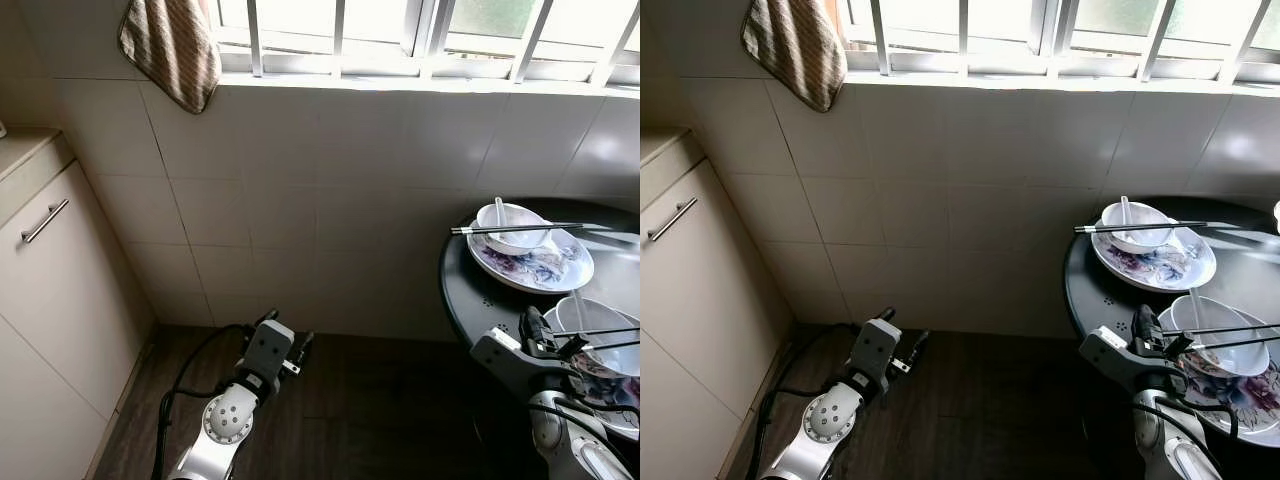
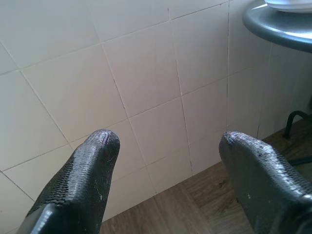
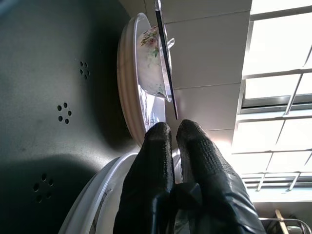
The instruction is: Kitchen organization
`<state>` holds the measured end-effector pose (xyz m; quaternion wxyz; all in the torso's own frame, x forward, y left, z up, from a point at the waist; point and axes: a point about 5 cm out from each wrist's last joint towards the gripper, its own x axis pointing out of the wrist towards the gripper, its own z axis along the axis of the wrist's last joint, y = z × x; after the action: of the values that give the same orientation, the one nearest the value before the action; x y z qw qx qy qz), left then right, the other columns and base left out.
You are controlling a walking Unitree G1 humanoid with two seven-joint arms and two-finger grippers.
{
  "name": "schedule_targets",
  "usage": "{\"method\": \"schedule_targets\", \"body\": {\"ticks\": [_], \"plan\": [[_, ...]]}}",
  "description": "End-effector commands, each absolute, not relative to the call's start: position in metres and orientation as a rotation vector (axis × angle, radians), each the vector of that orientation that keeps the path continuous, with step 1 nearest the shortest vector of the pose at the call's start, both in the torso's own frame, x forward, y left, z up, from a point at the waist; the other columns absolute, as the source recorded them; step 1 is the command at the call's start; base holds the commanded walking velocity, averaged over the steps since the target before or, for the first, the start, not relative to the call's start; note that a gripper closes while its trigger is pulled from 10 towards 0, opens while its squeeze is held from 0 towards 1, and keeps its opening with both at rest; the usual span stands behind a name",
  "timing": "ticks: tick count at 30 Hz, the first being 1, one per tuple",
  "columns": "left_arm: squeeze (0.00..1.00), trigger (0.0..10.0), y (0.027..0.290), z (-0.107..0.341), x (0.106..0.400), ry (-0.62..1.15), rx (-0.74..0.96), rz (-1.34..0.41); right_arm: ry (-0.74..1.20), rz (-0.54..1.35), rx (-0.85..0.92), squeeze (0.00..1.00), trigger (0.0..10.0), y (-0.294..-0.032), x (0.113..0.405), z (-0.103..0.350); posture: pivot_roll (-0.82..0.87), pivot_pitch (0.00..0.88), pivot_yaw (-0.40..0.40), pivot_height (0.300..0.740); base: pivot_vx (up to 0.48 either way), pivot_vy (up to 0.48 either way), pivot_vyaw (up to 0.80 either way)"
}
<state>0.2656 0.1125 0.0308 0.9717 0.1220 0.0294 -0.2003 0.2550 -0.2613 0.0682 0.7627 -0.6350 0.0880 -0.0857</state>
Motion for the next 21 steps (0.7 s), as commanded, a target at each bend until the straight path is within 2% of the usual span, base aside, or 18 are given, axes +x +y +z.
{"method": "schedule_targets", "body": {"ticks": [1,8,12,14,16,18,21], "plan": [[0.00,10.0,0.113,0.031,0.268,0.069,0.229,-0.398,0.209,-0.163,-1.383,0.00,0.0,-0.261,0.251,0.065,-0.03,0.000,-0.036,0.740,0.000,0.000,0.00],[0.00,10.0,0.112,0.031,0.269,0.073,0.220,-0.399,0.127,-0.069,-1.428,0.00,0.0,-0.243,0.255,0.066,-0.03,0.000,-0.037,0.740,0.000,0.000,0.00],[0.00,10.0,0.112,0.031,0.269,0.073,0.219,-0.399,0.122,-0.065,-1.430,0.00,0.0,-0.242,0.255,0.066,-0.03,0.000,-0.037,0.740,0.000,0.000,0.00],[0.00,10.0,0.111,0.031,0.269,0.072,0.214,-0.398,0.048,-0.035,-1.581,0.00,0.0,-0.234,0.258,0.069,-0.03,0.000,-0.042,0.740,0.000,0.000,0.00],[0.00,10.0,0.111,0.031,0.269,0.072,0.214,-0.398,0.048,-0.035,-1.581,0.00,0.0,-0.234,0.258,0.069,-0.03,0.000,-0.042,0.740,0.000,0.000,0.00],[0.00,10.0,0.111,0.032,0.270,0.071,0.209,-0.396,-0.013,-0.028,-1.696,0.00,0.0,-0.230,0.259,0.071,-0.03,0.000,-0.046,0.740,0.000,0.000,0.00],[0.00,10.0,0.110,0.032,0.270,0.071,0.206,-0.395,-0.037,-0.035,-1.744,0.00,0.0,-0.230,0.260,0.072,-0.03,0.000,-0.047,0.740,0.000,0.000,0.00]]}}
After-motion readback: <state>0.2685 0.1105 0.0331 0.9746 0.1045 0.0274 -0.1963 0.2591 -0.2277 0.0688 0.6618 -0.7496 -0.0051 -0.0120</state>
